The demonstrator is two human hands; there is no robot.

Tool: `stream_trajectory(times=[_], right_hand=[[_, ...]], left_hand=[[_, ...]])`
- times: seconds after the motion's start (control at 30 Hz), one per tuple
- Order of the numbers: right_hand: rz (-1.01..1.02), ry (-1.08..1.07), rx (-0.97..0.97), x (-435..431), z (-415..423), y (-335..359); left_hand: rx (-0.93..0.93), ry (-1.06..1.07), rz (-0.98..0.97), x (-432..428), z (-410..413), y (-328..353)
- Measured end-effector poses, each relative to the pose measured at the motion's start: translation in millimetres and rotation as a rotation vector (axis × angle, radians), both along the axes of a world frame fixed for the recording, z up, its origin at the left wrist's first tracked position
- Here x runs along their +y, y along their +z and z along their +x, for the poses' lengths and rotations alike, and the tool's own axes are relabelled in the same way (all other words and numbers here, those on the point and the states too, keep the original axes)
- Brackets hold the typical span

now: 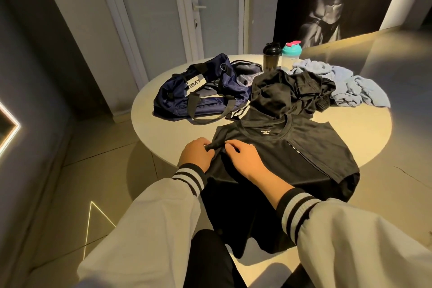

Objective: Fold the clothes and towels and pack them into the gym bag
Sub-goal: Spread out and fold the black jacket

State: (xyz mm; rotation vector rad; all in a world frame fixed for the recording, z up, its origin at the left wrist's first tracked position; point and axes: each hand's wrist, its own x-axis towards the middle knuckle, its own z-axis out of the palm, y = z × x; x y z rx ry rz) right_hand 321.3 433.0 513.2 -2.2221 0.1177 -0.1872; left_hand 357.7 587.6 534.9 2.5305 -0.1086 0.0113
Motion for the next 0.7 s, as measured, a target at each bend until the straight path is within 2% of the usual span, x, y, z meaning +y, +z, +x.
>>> stream_trajectory(times=[0.13, 0.23, 0.3, 0.37, 0.4, 0.53, 0.6, 0.63, 0.7], right_hand=[[0.085, 0.012, 0.042, -2, 3, -2], [0.333, -0.077, -0.017, -5, -3, -1], [0.42, -0.107, -0.065, -9, -7, 1], [0.412, -0.084, -0.075, -12, -7, 0], [0.41, -0.07, -0.068, -13, -6, 0], [0.415, -0.07, -0.067, -13, -5, -1], [0.401, -0.07, -0.081, -13, -6, 1], [0.345, -0.073, -0.082, -14, -6, 0], [0.242, -0.094, -0.079, -15, -1, -2]], left_hand=[[0.037, 0.025, -0.162, -8, 0, 12], [0.087, 0.015, -0.297, -23, 0, 21], [0.13, -0.03, -0.31, -30, 2, 24], [0.209, -0.096, -0.303, -35, 5, 25], [0.256, -0.105, -0.385, -37, 5, 25], [0.447, 0.005, -1.053, -45, -1, 22], [0.417, -0.024, -1.189, -46, -4, 20], [0.349, -0.047, -1.131, -45, -3, 18], [0.189, -0.082, -0.79, -41, 0, 10]])
